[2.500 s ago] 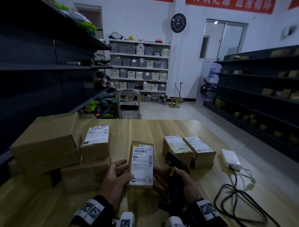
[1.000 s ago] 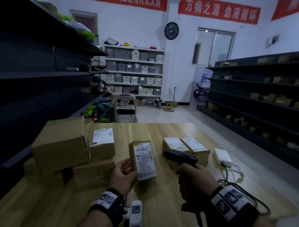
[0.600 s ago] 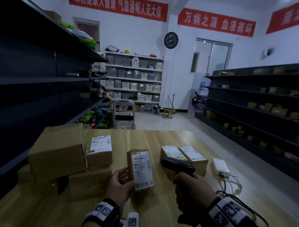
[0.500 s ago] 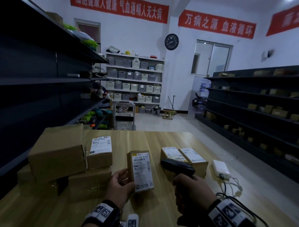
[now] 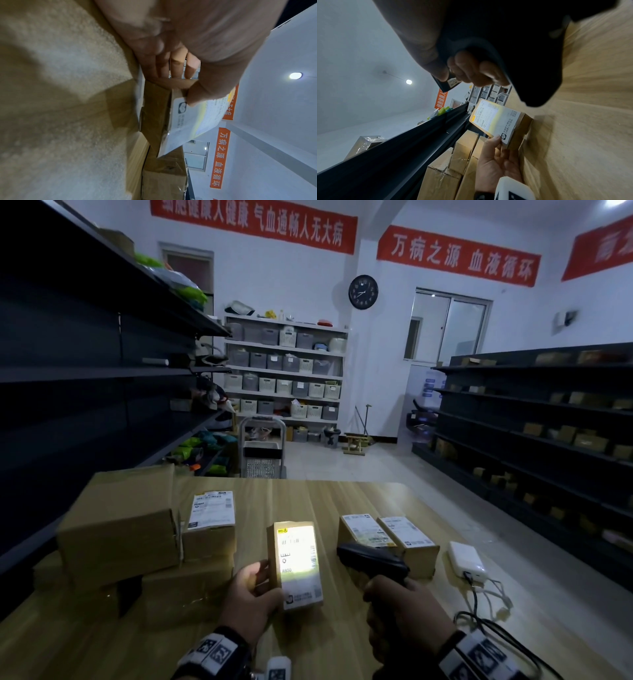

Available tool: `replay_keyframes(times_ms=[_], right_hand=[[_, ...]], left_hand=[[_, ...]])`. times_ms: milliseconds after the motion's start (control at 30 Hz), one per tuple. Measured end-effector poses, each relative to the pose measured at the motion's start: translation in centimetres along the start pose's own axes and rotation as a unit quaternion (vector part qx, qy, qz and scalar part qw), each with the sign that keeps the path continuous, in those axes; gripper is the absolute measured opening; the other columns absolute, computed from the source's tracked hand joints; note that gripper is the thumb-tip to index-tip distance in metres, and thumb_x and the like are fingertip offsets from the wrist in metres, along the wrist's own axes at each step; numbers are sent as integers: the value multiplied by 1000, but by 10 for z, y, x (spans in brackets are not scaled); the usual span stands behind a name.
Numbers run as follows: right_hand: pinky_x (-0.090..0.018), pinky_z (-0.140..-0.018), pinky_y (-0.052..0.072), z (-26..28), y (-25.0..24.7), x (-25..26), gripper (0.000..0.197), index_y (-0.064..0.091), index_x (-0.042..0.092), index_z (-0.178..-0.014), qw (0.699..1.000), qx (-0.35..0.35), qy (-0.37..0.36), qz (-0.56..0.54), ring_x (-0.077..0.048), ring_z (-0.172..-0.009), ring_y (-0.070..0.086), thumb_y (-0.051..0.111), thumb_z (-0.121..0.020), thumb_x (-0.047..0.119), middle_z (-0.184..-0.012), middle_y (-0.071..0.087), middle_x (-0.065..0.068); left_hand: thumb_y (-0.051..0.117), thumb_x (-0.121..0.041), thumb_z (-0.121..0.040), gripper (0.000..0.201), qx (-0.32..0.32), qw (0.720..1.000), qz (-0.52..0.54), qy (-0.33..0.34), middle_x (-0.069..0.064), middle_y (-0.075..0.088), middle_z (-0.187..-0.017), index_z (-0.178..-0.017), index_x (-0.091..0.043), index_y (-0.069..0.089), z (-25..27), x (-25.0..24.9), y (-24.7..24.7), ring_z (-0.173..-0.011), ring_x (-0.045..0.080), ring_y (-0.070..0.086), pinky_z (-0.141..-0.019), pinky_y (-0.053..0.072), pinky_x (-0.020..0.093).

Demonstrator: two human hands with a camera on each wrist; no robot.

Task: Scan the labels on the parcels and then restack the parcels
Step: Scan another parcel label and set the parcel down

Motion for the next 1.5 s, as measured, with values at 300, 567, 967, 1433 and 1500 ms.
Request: replay_keyframes(times_ms=[300,567,967,1433,1500], right_hand=[[-27,-50,27,-3,-2,-2,13,55,7,-95,1000,-6,14,-13,-18,-45,34,67,-92,3,-57,36,-9],[-29,-50,28,-13,-6,-7,17,56,7,-87,1000,13,6,-24,-20,-45,34,72,-84,6,-60,33,-12],[-32,-50,33,-67,-68,-24,48,47,10,-60,986,-43,4,-164,-24,-38,37,63,-92,42,-50,34,-9],[-36,-51,35,-93,-92,-37,59,51,7,-56,957,-3,25,-288,-25,-38,42,55,-99,48,-52,36,-9],[-35,-52,36,-94,-93,-36,52,52,8,-65,955,2,34,-293,-25,-42,43,59,-97,48,-56,38,-8]], left_hand=[[79,9,-88,69,-6,1000,31,-1,6,70,-140,-146,-21,57,1,-3,0,-130,32,68,-108,59,58],[82,10,-87,69,-19,999,27,11,6,74,-137,-145,-19,59,1,-2,-1,-123,27,73,-101,64,52],[80,11,-88,62,-21,999,38,12,10,75,-130,-139,-19,59,4,-3,3,-115,31,77,-84,69,46],[76,16,-87,56,-39,996,79,-7,19,82,-120,-136,-7,62,-5,7,0,-110,44,79,-96,62,60],[71,17,-89,46,-39,996,82,-5,24,81,-117,-129,-5,64,3,-2,8,-110,48,77,-99,60,61]])
Point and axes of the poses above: each hand's wrist, its own z-axis away from the middle knuckle, its own y-axis out of the palm, x = y × z, the point moved 5 cm from there along -z, towards the middle knuckle
